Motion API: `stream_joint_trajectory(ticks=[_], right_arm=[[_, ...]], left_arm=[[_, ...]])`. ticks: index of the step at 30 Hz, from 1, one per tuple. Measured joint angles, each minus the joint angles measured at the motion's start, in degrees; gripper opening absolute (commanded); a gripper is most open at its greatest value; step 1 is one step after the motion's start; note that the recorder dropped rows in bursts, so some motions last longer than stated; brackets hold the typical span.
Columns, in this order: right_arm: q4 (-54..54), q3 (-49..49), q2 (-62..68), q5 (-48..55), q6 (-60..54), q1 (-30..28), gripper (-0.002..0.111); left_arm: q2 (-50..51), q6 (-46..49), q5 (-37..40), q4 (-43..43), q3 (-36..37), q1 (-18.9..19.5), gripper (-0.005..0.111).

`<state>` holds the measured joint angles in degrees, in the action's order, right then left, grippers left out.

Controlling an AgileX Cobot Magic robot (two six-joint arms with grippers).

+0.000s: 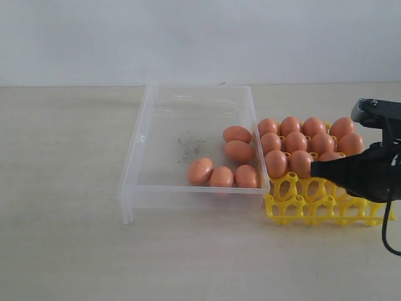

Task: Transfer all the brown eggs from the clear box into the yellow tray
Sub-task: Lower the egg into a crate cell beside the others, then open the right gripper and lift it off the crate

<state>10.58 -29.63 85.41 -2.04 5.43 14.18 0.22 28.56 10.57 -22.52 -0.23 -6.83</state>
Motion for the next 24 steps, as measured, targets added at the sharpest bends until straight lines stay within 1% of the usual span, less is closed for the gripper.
stream_joint_trajectory(ticks=[9, 15, 20, 24], right_arm=[[0.0, -3.6, 7.0, -3.4, -0.4, 0.1, 0.001], [0.0, -7.7, 7.2, -2.5, -1.8, 0.1, 0.001], [-0.1, -8.0, 7.1, -1.7, -3.0, 0.1, 0.001], [-0.1, -8.0, 4.1, -1.9, -4.0, 0.1, 0.000]], left_arm=[[0.0, 0.0, 0.0, 0.0, 0.0, 0.0, 0.078], [0.0, 0.0, 0.0, 0.0, 0.0, 0.0, 0.078], [0.0, 0.0, 0.0, 0.0, 0.0, 0.0, 0.078], [0.0, 0.0, 0.0, 0.0, 0.0, 0.0, 0.078]])
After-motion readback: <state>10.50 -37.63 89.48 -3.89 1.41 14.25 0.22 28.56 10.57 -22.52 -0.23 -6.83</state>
